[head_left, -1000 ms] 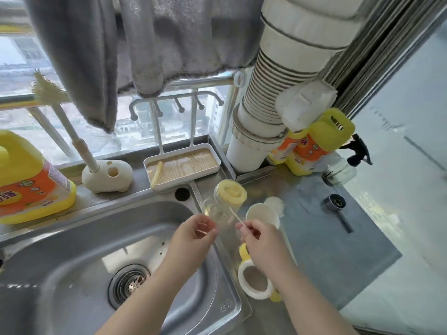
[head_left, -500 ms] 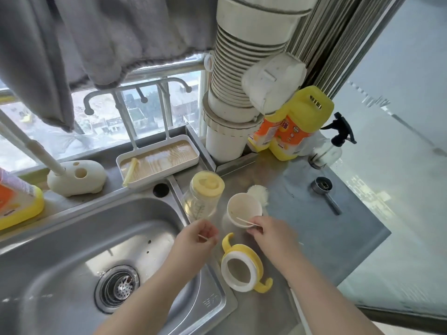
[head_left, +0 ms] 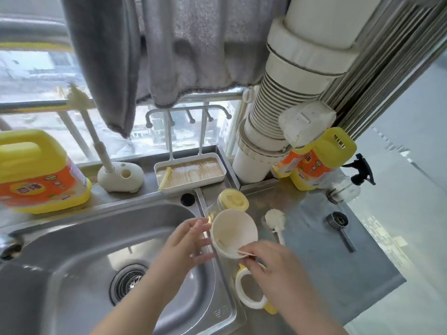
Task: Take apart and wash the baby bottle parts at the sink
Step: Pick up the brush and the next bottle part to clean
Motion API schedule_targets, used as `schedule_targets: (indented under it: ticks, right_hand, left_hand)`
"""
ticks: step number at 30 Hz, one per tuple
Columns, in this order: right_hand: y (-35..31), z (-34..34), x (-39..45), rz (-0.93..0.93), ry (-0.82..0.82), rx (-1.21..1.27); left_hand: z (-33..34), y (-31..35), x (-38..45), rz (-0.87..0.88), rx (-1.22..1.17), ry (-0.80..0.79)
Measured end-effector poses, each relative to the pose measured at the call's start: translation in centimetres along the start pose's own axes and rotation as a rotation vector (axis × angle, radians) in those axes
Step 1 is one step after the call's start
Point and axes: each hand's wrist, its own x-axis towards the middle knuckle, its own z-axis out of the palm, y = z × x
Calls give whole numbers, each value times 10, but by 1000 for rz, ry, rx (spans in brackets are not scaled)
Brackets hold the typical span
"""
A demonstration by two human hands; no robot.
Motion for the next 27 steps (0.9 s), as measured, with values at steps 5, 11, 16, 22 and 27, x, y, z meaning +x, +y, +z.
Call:
schedule_targets:
  ticks: [5, 11, 16, 22, 27]
  right_hand:
    - [-74, 45, 29, -194, -208, 131]
    - [-157, 101, 35, -320, -422, 312]
    - [-186, 115, 42, -206, -464, 397]
    - [-192, 125, 55, -96, -571, 267]
    - [-185, 120, 53, -129, -586, 307]
  left_hand:
    - [-61, 8, -30, -49, -330, 30]
    - [-140, 0, -85, 51, -561, 226]
    - [-177, 1, -104, 148, -594, 480]
    - [-192, 5, -99, 146, -521, 557]
    - [-192, 2, -93, 117, -532, 585]
